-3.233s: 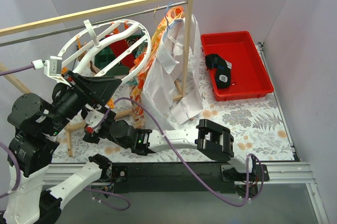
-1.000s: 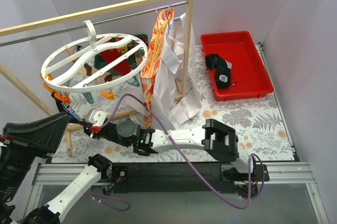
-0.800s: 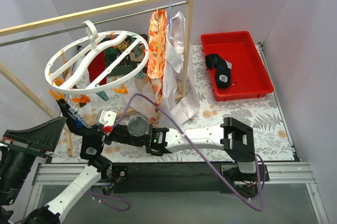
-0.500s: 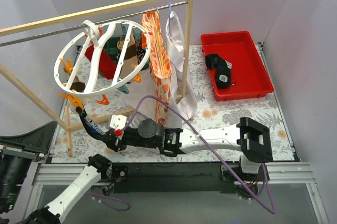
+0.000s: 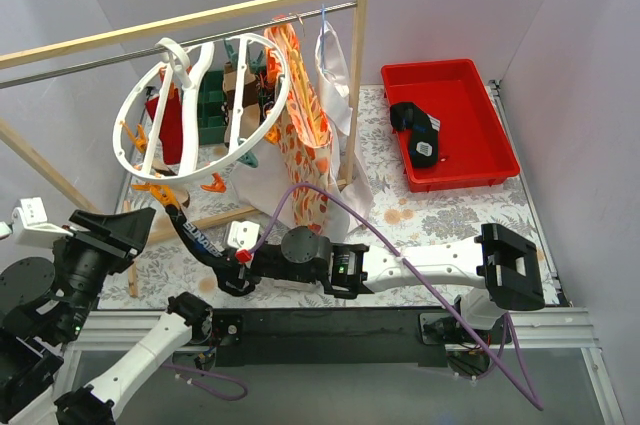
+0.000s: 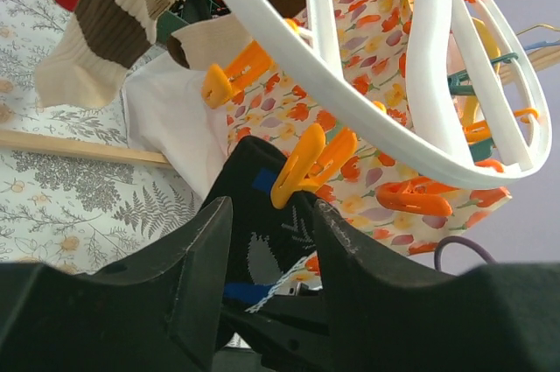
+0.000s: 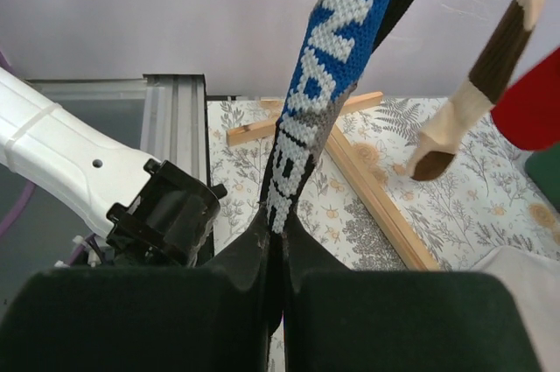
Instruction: Remove the socks clipped to the hanger
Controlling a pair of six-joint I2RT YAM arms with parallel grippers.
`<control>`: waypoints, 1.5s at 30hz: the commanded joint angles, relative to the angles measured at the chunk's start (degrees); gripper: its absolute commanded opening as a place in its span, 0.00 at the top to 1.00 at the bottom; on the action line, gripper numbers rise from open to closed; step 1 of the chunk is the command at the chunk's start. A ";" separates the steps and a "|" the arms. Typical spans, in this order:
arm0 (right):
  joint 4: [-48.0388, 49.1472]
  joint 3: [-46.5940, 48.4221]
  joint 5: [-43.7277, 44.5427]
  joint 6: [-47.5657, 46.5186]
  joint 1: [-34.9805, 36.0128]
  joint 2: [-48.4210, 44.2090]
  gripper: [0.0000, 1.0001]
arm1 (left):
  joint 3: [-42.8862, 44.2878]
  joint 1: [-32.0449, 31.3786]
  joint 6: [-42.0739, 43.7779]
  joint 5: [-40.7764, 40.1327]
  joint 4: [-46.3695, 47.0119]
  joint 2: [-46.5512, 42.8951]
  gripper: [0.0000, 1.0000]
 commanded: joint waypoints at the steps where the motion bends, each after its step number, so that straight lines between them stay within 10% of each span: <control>1: 0.56 -0.67 1.34 -1.65 0.11 -2.75 0.99 | 1.23 -0.04 1.96 -0.76 1.59 3.95 0.57; 45: -0.32 -1.64 1.43 -2.35 0.11 -4.51 0.99 | -2.82 -0.12 16.20 7.24 12.76 9.58 0.47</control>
